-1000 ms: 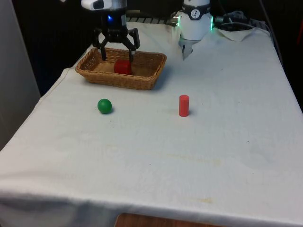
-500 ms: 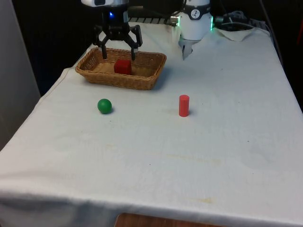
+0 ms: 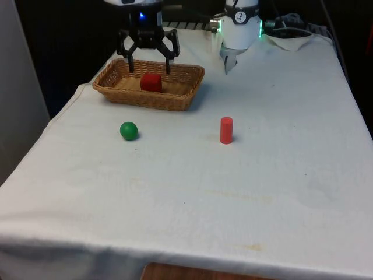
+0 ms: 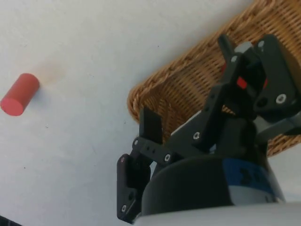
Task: Pick up the object to the left of the cylinder and place it into the basket.
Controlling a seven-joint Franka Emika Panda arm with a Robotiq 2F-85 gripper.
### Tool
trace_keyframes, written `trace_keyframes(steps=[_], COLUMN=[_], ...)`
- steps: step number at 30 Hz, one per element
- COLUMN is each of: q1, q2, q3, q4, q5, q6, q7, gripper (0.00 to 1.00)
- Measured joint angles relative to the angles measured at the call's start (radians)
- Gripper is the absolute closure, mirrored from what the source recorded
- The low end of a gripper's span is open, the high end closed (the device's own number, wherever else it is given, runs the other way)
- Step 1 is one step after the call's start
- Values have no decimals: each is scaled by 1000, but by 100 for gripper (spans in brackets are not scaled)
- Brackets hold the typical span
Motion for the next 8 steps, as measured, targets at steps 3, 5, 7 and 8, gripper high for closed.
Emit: trace_keyframes(steps=[3,5,7,8], q1=[4,7,8,8], q2=[0,0,0,0], q3=[5,9,10,10], q4=[9,16,17,17], q5=[-15,-25,-25,-25], q6=[-4,-9,-10,-10], q7=[15,25,25,25], gripper=[0,0,0,0])
